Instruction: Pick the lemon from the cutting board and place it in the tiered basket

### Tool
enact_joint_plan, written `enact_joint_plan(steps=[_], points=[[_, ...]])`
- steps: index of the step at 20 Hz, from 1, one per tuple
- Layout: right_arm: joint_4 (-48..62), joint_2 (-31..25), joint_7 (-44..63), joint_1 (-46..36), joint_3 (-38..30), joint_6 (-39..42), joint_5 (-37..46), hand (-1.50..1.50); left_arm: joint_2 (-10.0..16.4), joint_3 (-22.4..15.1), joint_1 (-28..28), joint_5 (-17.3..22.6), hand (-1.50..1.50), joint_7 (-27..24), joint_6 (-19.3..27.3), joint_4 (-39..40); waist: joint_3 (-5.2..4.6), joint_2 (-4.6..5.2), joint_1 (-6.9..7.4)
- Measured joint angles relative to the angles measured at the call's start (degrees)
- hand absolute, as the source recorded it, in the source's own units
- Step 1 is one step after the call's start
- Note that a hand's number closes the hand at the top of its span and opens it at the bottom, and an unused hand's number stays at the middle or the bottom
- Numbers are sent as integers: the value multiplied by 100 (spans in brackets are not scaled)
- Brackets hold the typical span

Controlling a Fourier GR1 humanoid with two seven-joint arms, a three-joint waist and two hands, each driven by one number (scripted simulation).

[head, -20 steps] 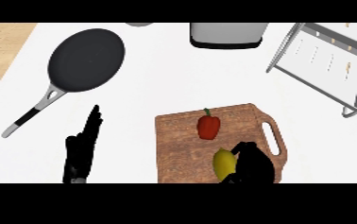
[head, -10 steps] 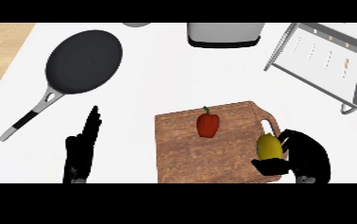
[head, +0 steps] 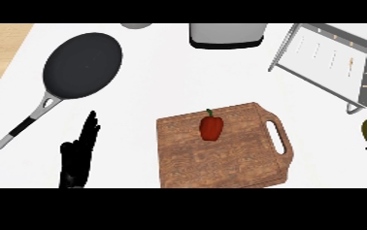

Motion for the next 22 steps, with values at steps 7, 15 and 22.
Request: enact_joint_plan(steps=[7, 15, 22], points=[[-349, -756, -572, -69, -1872, 382, -1337, 150, -42, -17, 43, -67, 0, -107, 14, 25, -10, -11, 16], [-276, -1577, -491, -468, -2820, 963, -1666, 150, 9, 115, -115, -34, 0, -89, -231, 135, -14, 22, 166], [486, -2072, -110, -1547, -2416, 930, -1551, 150, -149, 48, -165, -177, 0, -101, -245, 140, -11, 40, 265]])
